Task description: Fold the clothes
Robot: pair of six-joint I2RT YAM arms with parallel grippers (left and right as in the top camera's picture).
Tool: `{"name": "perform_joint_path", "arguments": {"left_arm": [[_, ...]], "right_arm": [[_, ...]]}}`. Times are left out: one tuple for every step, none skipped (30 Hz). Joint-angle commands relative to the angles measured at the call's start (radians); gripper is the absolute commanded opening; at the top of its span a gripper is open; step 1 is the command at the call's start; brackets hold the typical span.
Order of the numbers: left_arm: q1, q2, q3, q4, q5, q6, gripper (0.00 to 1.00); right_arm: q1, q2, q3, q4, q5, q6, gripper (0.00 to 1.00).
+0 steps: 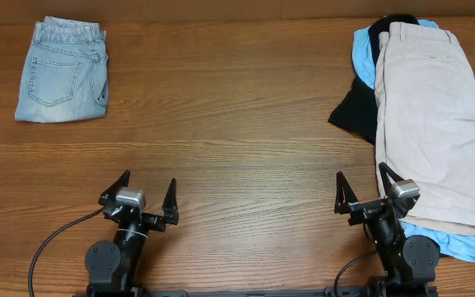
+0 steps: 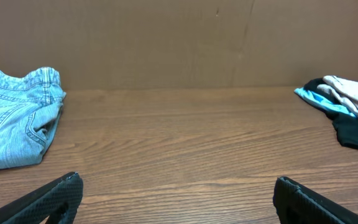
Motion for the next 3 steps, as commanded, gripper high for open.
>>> {"name": "perform_joint_path", "arguments": {"left_arm": [[-0.006,-0.014,-0.006,0.003,-0.006,-0.014,1.00],[-0.006,-0.014,-0.006,0.003,-0.006,-0.014,1.00],[-0.006,-0.014,-0.006,0.003,-0.006,-0.014,1.00]], "right_arm": [[0.005,-0.010,-0.011,0.006,-0.006,0.000,1.00],[0.005,-0.010,-0.011,0.006,-0.006,0.000,1.00],[0.005,-0.010,-0.011,0.006,-0.006,0.000,1.00]]}}
